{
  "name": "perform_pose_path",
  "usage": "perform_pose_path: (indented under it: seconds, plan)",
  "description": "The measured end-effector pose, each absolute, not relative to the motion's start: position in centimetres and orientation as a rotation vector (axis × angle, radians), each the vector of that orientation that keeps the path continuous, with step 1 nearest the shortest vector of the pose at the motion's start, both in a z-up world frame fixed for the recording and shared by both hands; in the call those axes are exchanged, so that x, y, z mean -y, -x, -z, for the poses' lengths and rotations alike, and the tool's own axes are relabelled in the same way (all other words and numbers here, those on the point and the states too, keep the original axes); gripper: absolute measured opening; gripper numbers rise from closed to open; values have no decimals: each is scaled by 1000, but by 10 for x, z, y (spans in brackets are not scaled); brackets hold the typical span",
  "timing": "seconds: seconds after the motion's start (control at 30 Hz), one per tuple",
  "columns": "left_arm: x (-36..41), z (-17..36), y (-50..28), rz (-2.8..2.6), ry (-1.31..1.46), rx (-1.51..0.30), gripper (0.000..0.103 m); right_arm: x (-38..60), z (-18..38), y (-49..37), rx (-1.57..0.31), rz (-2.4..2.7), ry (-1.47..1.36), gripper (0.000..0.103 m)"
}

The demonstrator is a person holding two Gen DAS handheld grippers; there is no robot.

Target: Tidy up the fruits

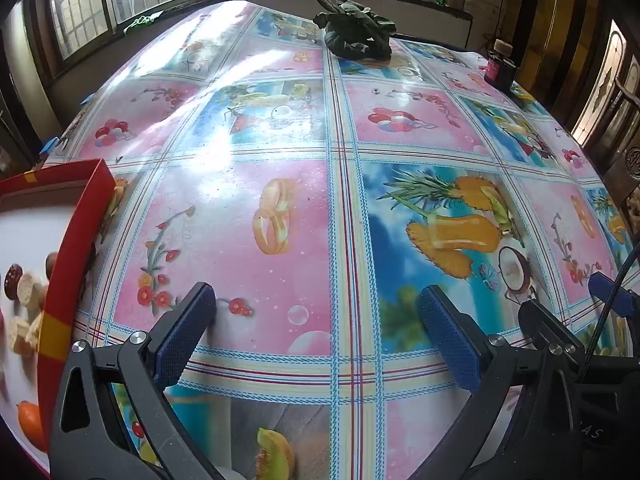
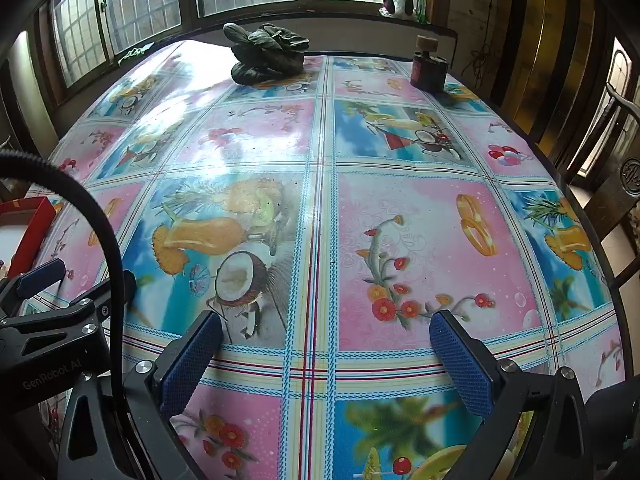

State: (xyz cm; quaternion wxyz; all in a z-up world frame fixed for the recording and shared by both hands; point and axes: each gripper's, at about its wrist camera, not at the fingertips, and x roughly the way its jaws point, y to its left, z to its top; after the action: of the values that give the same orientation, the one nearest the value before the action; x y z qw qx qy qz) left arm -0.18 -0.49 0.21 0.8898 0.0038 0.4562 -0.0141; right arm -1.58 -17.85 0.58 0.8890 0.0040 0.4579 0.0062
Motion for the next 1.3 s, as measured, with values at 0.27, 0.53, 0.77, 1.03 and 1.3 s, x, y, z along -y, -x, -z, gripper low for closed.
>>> perform_pose_path:
  seconds: [0.27, 0.53, 0.77, 1.03, 1.3]
  plan:
    - [7, -3, 3, 29, -8, -948, 103, 178, -6, 16, -951, -12, -7, 103]
    - [6, -2, 2, 30, -7, -948, 103, 178, -6, 16, -951, -12, -7, 103]
    - [5, -2, 2, 30, -7, -948, 103, 178, -6, 16, -951, -12, -7, 103]
    - [8, -3, 3, 30, -7, -948, 103, 179, -6, 16, -951, -12, -7, 103]
    - [9, -4, 4, 30, -7, -948, 103, 179, -6, 16, -951, -13, -7, 103]
